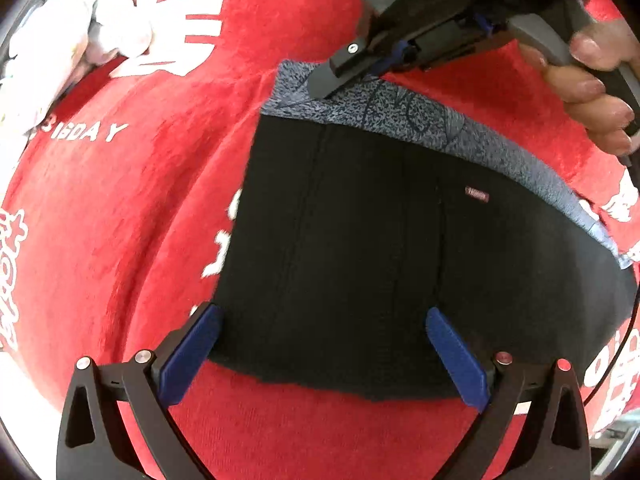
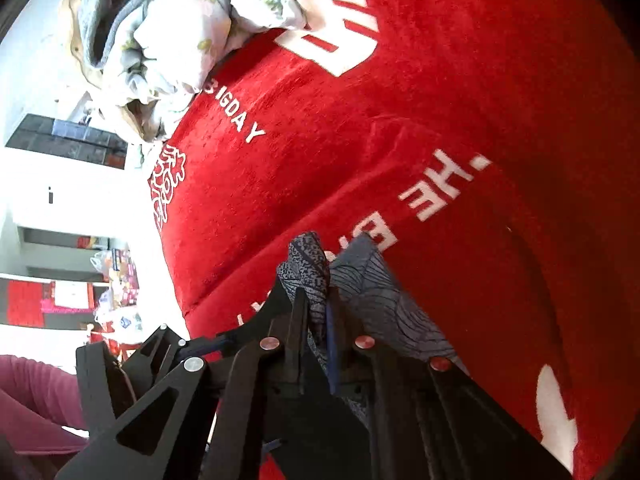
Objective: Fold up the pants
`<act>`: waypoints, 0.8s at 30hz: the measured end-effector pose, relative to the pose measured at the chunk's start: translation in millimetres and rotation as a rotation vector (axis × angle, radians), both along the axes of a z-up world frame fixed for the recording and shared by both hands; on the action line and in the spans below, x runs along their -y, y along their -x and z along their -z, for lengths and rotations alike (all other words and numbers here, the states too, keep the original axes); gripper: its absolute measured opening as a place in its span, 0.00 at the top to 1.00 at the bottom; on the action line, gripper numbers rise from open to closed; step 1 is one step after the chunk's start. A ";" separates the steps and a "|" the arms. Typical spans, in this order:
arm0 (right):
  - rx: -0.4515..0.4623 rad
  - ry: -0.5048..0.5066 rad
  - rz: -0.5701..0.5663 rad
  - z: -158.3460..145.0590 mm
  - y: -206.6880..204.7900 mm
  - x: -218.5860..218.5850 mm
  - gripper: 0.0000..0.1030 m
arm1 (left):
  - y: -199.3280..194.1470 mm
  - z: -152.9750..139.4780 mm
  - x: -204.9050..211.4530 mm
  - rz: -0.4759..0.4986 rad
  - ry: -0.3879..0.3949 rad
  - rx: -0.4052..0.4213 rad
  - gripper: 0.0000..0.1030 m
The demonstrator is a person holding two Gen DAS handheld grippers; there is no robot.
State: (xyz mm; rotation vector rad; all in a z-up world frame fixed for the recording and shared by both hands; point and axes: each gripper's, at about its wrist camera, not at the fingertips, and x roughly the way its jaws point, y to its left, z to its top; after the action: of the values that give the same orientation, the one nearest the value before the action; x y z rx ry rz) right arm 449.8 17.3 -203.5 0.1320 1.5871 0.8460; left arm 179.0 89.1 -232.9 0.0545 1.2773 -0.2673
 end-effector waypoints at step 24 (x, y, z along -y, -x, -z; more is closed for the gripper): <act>-0.013 0.272 1.012 -55.0 270.1 366.2 0.54 | 17.1 -53.1 207.6 0.367 -0.024 0.004 0.00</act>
State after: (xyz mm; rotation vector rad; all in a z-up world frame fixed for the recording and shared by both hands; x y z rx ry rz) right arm 179.7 -348.9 -148.5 0.6744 1.3749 -0.1579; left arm 161.9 -118.5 -179.8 0.3113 1.2622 -0.5663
